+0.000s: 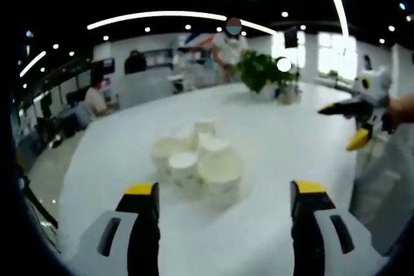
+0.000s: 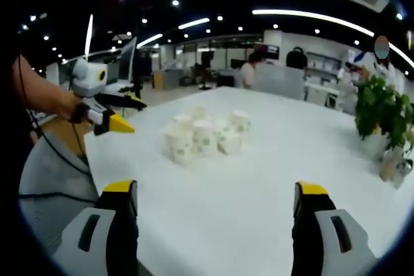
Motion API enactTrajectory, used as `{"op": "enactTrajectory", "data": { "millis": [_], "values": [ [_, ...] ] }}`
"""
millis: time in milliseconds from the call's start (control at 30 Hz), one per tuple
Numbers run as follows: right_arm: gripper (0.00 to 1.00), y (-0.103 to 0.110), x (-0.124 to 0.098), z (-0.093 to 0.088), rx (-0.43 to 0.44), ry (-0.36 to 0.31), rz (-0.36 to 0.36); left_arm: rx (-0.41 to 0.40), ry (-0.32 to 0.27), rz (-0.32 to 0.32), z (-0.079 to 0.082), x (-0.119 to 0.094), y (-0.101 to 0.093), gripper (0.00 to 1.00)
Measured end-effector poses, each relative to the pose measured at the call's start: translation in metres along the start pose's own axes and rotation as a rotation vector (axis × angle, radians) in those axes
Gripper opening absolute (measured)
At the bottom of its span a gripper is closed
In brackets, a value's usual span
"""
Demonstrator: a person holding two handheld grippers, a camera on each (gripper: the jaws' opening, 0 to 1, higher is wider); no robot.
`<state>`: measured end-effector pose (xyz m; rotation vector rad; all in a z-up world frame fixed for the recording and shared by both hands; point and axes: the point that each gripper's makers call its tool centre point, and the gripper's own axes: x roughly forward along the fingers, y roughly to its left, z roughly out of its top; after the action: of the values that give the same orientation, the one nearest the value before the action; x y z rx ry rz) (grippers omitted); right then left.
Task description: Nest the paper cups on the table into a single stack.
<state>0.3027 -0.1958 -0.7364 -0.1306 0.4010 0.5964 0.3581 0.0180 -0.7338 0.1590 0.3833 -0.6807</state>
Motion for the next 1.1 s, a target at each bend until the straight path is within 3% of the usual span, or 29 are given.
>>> {"op": "enactTrajectory", "data": {
  "millis": [467,567,667,867,1000,1100],
  "values": [
    [1.00,0.009,-0.001,-0.002,-0.024,-0.001,0.046,0.016,0.039,-0.020,-0.011,0.037,-0.003,0.73],
    [1.00,0.012,0.000,0.002,-0.029,-0.011,0.061,0.033,0.045,-0.023,-0.016,0.045,-0.001,0.66],
    [1.00,0.011,0.000,0.002,-0.025,-0.009,0.057,0.036,0.071,-0.021,-0.024,0.054,0.000,0.64],
    [1.00,0.009,-0.003,0.000,-0.016,-0.005,0.051,0.044,0.068,-0.017,-0.025,0.063,-0.002,0.60],
    [1.00,0.006,-0.007,-0.004,-0.002,-0.004,0.037,0.036,0.069,-0.006,-0.023,0.068,0.001,0.49],
    [1.00,0.004,-0.009,-0.006,0.019,-0.001,0.031,0.027,0.083,-0.002,-0.025,0.073,0.003,0.51]
  ]
}}
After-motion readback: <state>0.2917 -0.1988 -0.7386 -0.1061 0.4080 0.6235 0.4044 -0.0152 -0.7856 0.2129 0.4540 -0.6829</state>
